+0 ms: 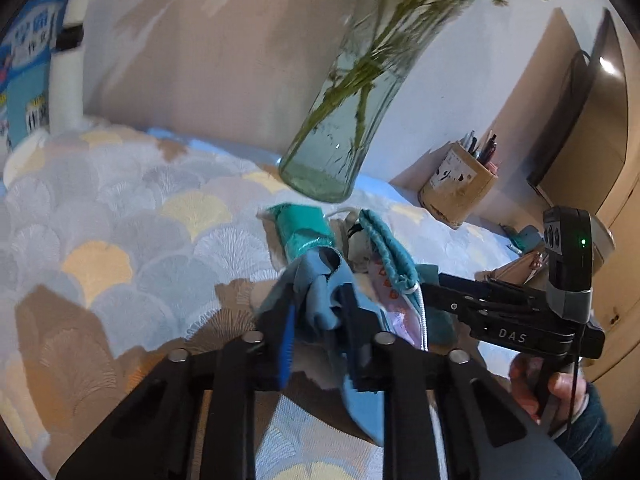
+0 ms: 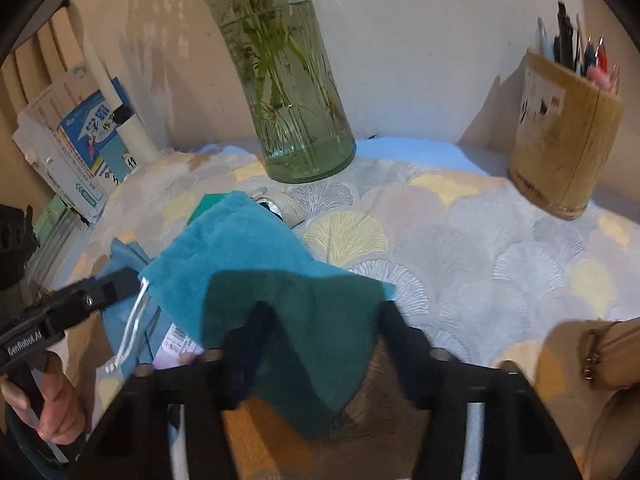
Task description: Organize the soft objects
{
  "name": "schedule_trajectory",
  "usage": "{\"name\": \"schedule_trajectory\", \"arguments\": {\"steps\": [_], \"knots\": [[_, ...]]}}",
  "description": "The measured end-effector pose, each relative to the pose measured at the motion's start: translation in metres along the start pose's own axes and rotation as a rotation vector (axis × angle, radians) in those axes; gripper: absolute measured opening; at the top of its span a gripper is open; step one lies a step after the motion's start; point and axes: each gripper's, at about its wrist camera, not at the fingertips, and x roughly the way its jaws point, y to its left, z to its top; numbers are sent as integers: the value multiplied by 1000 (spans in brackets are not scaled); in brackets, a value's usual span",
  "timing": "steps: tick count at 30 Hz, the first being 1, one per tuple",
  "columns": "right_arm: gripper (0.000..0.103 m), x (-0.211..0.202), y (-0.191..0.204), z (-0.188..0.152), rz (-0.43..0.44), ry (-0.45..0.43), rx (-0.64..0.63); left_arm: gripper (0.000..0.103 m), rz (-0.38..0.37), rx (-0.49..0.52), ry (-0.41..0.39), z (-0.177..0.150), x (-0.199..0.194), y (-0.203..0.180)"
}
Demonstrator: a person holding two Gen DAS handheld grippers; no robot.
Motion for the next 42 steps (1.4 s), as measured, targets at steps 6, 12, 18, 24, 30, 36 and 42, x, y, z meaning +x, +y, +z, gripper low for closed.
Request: {"name": "schedule_trajectory", "arguments": {"steps": [6, 12, 18, 24, 30, 36, 42], "knots": [[7, -17, 17, -11, 99, 0, -39, 14, 35, 40, -92, -1, -26, -6], [8, -51, 51, -44, 237, 56, -116, 14, -15, -9, -88, -11, -61, -1], [86, -49, 53, -28, -66, -7, -195, 14, 119, 35, -87, -34, -66, 11], [74, 9, 46, -18, -225, 105, -277, 14, 144, 75, -31, -36, -49, 12], [48, 25, 29, 6, -145, 54, -170, 14, 144, 102, -28, -36, -48, 9], [13, -12, 21, -1, -124, -30, -53, 14, 133, 94, -25, -35, -49, 11], [13, -93, 32, -33, -110, -100, 22, 14, 62, 82, -8, -35, -52, 11]]}}
